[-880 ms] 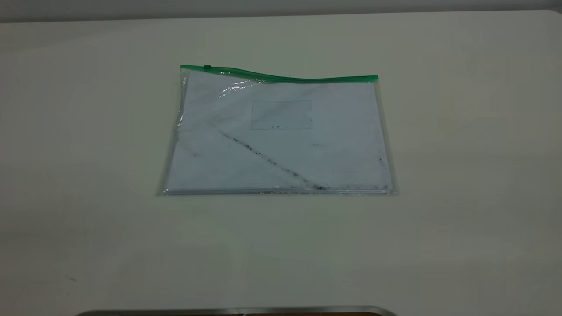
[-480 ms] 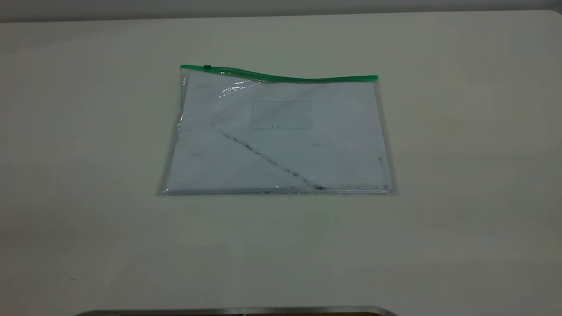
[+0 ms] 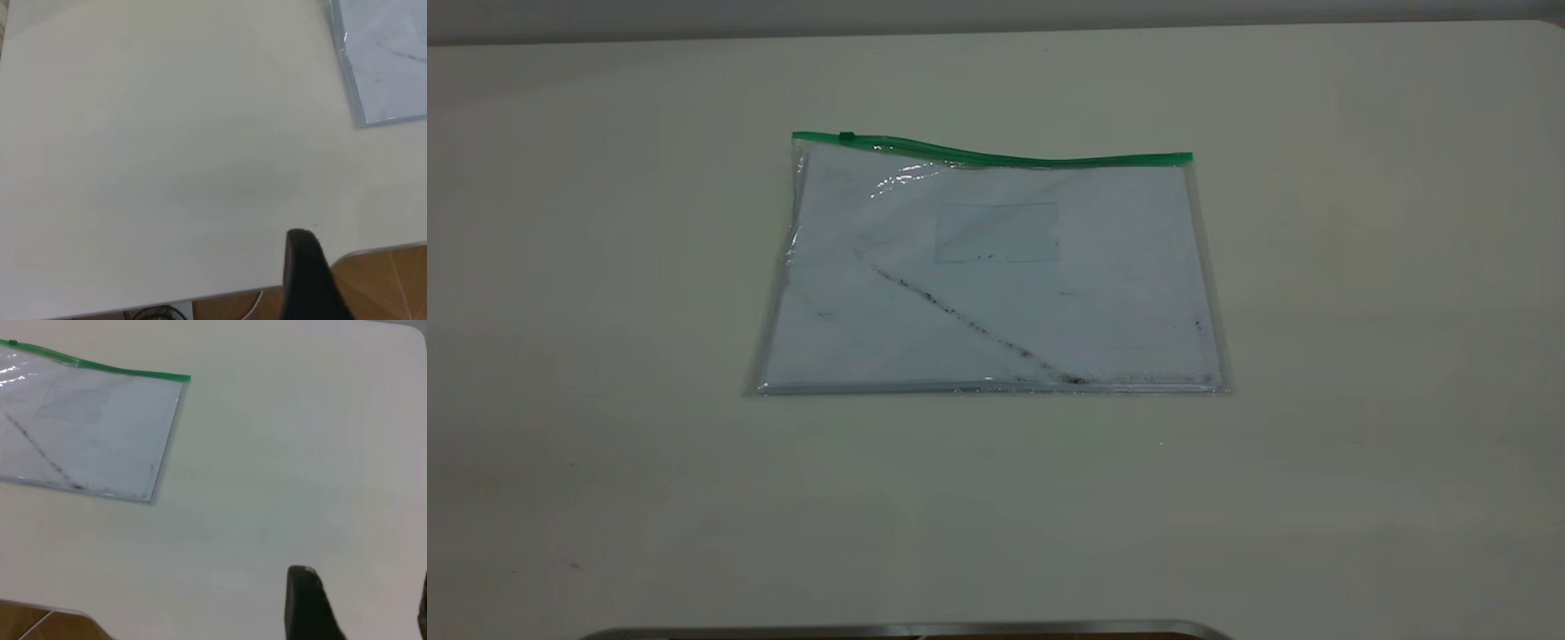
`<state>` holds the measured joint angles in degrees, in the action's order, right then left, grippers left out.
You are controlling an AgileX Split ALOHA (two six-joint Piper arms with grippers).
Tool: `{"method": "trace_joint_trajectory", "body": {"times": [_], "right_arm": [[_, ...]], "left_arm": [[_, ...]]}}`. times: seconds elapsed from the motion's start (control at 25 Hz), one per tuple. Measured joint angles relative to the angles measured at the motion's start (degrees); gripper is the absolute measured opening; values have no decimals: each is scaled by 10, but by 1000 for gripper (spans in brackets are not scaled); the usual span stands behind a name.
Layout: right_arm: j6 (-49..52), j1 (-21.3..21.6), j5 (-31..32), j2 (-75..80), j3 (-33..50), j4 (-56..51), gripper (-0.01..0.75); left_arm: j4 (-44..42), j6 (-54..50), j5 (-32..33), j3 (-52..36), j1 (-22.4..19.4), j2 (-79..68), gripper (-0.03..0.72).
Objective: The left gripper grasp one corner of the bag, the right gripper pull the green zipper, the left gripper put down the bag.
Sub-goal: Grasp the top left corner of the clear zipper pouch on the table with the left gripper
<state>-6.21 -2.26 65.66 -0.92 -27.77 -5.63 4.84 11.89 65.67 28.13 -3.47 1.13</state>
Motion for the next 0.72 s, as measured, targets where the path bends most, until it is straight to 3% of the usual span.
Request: {"method": "trace_joint_trajectory", "body": {"times": [0.72], "right_arm": [[0, 0, -6, 0, 2, 0, 433]], "left_arm": [[39, -1, 0, 0, 0, 0, 486]]}}
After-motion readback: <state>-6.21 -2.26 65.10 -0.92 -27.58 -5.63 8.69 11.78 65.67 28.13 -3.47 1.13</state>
